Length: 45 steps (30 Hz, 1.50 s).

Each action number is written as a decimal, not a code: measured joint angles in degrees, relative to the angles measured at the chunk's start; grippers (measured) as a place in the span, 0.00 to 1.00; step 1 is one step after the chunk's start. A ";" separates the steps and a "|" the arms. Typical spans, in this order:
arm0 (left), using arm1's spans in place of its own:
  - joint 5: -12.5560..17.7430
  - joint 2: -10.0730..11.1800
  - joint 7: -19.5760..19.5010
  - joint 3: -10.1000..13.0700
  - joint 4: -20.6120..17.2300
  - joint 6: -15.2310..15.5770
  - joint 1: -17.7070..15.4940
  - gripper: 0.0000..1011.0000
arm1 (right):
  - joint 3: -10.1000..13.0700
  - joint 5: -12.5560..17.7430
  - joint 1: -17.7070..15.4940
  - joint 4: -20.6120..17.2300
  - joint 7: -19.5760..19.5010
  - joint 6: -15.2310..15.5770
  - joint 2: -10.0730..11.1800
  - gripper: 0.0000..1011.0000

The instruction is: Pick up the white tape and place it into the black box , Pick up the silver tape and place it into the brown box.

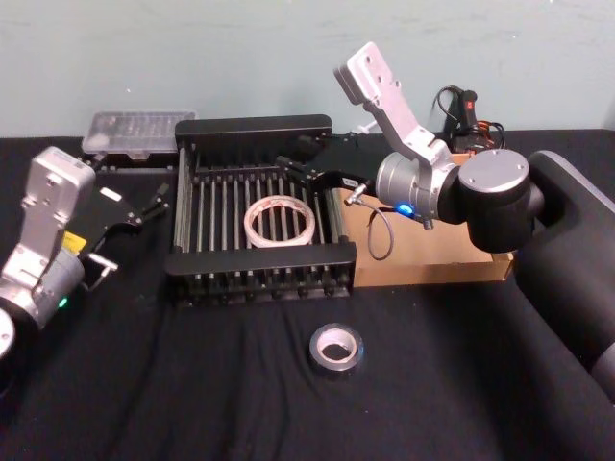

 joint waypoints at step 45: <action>0.00 0.00 0.00 0.00 0.00 0.00 0.00 0.99 | 4.38 3.40 -7.30 -15.02 -0.17 1.79 7.15 0.99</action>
